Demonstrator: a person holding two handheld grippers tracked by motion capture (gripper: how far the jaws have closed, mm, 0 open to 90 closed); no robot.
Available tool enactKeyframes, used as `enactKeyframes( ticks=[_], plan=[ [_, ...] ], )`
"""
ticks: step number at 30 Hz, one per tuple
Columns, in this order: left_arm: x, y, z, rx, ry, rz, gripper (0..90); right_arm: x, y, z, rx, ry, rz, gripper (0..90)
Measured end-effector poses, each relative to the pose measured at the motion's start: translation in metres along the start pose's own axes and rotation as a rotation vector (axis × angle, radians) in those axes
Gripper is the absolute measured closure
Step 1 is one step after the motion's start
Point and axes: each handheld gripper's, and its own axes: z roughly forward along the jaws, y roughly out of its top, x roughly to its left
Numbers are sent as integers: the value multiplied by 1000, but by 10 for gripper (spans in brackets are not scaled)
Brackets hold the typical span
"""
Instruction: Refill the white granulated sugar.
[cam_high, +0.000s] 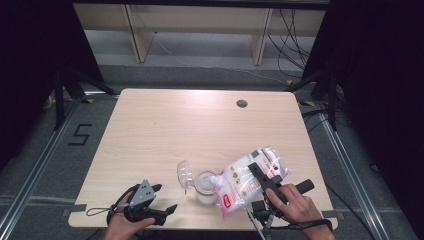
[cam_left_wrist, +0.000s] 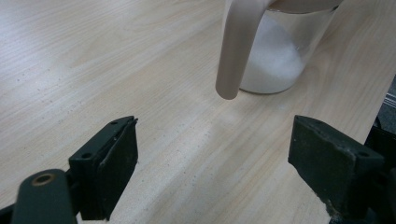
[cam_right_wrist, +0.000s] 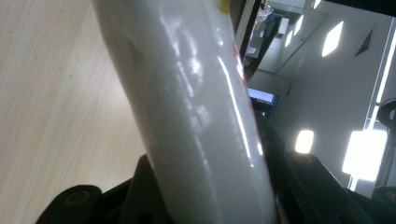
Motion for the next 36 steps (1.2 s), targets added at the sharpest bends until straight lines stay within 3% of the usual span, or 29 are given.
enactKeyframes(
  ticks=[3,6,7,8,11,15,18,24,27,30,31,32,33,34,35,36],
  plan=[
    [0,0,0,0,0,2,155,1,0,0,2,4,12,672],
    [0,0,0,-7,0,-4,155,-2,0,1,-19,-5,-18,674],
    [-2,0,0,-9,4,-31,155,1,0,0,-6,2,15,675],
    [-2,0,0,-9,4,-30,155,1,0,1,-10,-1,16,676],
    [-2,0,0,-9,3,-29,155,-3,1,2,-36,-18,-34,678],
    [-2,0,0,-9,3,-30,155,-3,1,1,-38,-16,-30,680],
    [-2,0,0,-7,0,-29,155,1,2,-1,0,12,31,681],
    [-2,0,0,-9,3,-28,155,1,2,1,-26,-8,14,685],
    [-2,0,0,-8,4,-29,155,-1,1,3,-28,3,-28,686],
    [-1,0,0,-3,8,-24,155,0,1,3,-20,9,-22,687],
    [-2,0,0,-10,5,-27,155,2,1,3,-16,3,4,687],
    [-1,0,1,-15,-1,-11,155,1,0,3,-17,9,-13,688],
    [-2,0,0,-9,5,-26,155,4,0,2,6,19,7,688],
    [-2,0,0,-7,9,-24,155,4,-1,4,-8,19,8,690],
    [-2,0,0,-2,9,-23,155,2,-1,5,-24,5,-30,691],
    [-1,0,0,-2,9,-13,155,4,-1,5,-12,14,-12,691]
  ],
)
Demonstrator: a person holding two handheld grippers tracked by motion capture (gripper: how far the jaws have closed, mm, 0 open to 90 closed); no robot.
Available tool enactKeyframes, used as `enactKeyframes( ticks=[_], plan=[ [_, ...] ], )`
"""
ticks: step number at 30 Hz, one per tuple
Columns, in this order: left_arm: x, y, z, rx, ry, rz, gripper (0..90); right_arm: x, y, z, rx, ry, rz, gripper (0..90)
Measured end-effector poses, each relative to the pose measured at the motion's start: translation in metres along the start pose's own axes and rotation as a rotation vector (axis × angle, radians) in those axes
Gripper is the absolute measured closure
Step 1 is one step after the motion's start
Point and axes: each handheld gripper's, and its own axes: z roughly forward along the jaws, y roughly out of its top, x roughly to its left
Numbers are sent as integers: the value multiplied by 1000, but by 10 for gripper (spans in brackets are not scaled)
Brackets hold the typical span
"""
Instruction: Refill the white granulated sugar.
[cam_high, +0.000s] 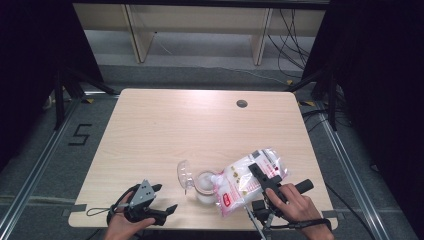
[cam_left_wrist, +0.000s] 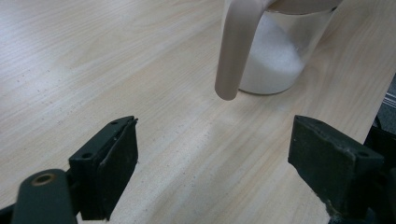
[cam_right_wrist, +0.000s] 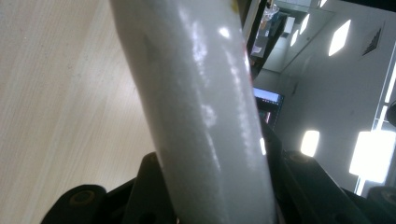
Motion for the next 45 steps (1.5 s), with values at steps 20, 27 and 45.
enactKeyframes(
  ticks=[20,27,45],
  plan=[
    [-1,0,0,-6,-2,-13,155,12,-1,7,25,67,11,706],
    [0,0,0,-1,1,-10,156,17,-2,10,27,79,22,711],
    [0,0,0,4,1,-4,156,24,-3,15,20,104,60,733]
  ],
)
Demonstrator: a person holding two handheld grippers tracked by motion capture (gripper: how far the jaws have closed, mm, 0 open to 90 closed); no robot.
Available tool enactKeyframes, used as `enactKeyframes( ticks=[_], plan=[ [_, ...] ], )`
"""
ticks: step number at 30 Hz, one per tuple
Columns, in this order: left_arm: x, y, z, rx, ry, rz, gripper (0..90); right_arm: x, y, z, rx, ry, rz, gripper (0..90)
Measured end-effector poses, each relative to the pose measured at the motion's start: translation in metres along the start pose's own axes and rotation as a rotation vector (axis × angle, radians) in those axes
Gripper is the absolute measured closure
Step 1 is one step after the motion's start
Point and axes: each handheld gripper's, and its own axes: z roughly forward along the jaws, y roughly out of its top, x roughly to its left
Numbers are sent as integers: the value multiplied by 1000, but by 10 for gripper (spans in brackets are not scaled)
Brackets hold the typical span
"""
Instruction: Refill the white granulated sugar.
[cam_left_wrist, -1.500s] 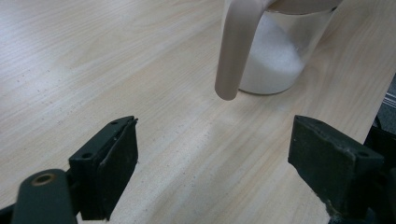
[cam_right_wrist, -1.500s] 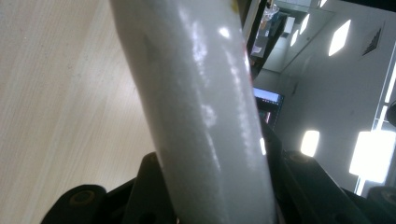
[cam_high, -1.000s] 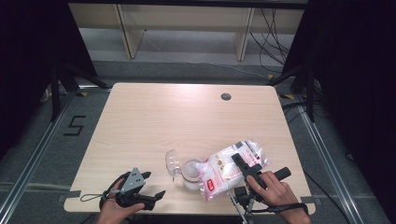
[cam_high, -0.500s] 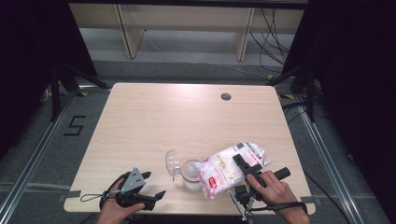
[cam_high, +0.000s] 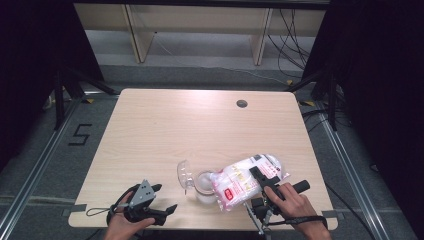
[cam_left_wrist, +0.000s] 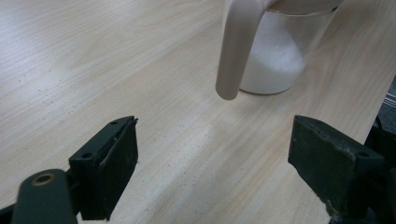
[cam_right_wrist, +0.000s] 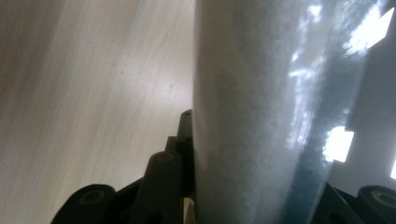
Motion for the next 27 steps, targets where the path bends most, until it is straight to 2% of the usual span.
enactKeyframes(
  ticks=[1,2,4,7,8,9,10,11,12,13,14,15,16,17,18,20,21,23,25,26,27],
  plan=[
    [0,0,0,-6,-1,-1,156,1,-1,0,11,28,22,734],
    [0,0,0,1,0,1,156,3,-1,-1,25,34,48,735],
    [0,0,0,-1,1,-4,156,0,0,1,6,29,-1,737],
    [-1,0,0,-3,-3,-8,156,0,0,0,14,34,17,738],
    [0,0,0,6,-2,1,156,1,-1,1,-6,26,28,740],
    [-1,-1,2,-14,-14,-14,156,-1,-1,1,-4,32,23,741],
    [-1,-1,2,-18,-14,-19,156,2,-2,0,13,46,73,743],
    [-1,0,1,-8,-11,-11,156,0,-3,2,-21,36,53,744],
    [-1,0,1,-6,-8,-10,156,0,-4,2,-35,26,65,746],
    [0,0,0,-5,-2,-4,157,2,-5,1,-28,45,109,747],
    [0,0,0,-6,-6,1,156,0,-6,2,-43,36,92,749],
    [0,0,1,-10,-10,6,157,2,-8,2,-49,41,128,749],
    [-1,-1,1,-11,-10,-19,156,3,-9,2,-51,49,158,750],
    [-1,-1,1,-12,-11,-18,157,1,-11,2,-64,48,153,751],
    [-1,0,1,-4,-8,-7,157,3,-12,3,-74,60,198,751],
    [0,0,0,3,1,0,157,2,-14,3,-86,63,225,752],
    [-1,0,0,-1,0,-7,157,6,-14,3,-87,73,307,753],
    [0,0,0,-1,0,-1,157,2,-15,4,-106,72,274,754],
    [0,0,0,-1,-1,0,159,4,-18,4,-122,88,362,755],
    [0,0,0,-1,-1,0,159,-2,-19,5,-140,78,301,756],
    [-1,0,0,0,0,-7,159,-2,-20,5,-147,85,329,756]
  ],
)
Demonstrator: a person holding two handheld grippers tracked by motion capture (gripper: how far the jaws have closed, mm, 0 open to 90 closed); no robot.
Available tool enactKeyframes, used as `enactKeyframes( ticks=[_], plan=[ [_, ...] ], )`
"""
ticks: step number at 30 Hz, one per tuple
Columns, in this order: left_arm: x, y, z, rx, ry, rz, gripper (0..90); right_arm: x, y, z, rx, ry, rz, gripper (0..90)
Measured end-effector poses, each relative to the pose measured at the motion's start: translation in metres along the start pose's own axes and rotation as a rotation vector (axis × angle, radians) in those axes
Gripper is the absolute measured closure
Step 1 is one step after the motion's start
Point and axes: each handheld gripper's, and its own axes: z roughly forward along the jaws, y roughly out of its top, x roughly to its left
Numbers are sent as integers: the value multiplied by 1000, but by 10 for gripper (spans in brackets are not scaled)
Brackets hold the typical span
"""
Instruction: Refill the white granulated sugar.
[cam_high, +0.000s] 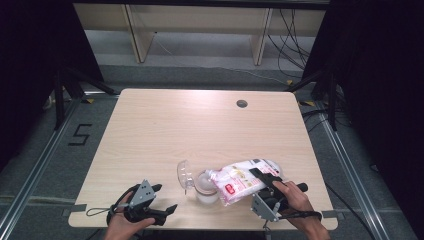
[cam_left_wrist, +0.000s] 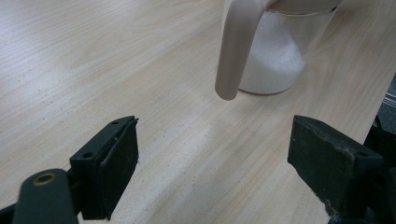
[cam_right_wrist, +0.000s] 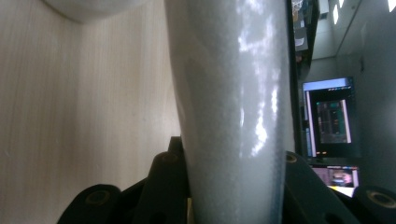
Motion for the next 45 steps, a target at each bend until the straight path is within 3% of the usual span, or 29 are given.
enactKeyframes(
  ticks=[1,2,6,7,8,12,16,18,20,27,30,32,36,42,45],
  plan=[
    [0,0,0,-7,-5,-3,160,6,-2,0,-7,11,110,757],
    [-1,0,1,-17,-8,-15,160,5,-2,-1,4,13,111,758],
    [1,0,0,-6,-8,2,162,4,-8,1,-42,26,185,761],
    [1,0,0,-7,-8,2,162,1,-10,0,-41,31,181,761],
    [0,0,0,-7,-9,2,162,3,-11,1,-43,33,229,761],
    [0,0,0,-7,-9,3,162,3,-17,0,-53,52,298,764],
    [1,0,0,-7,-8,4,162,2,-25,0,-92,72,433,765],
    [1,0,0,-7,-9,3,162,2,-29,2,-106,79,470,766],
    [0,0,0,-5,-9,3,162,1,-30,4,-114,91,472,768],
    [1,0,0,-6,-7,3,162,4,-32,15,-159,131,603,772],
    [1,0,0,-7,-6,3,162,4,-35,18,-176,124,673,776],
    [1,0,0,-7,-6,2,162,5,-39,20,-197,127,745,778],
    [1,0,1,-10,-6,2,162,9,-44,24,-197,139,793,779],
    [0,-1,0,-12,-2,-9,162,11,-46,27,-191,129,803,780],
    [1,-1,1,-15,-5,-12,162,12,-49,27,-184,129,865,779]
  ],
)
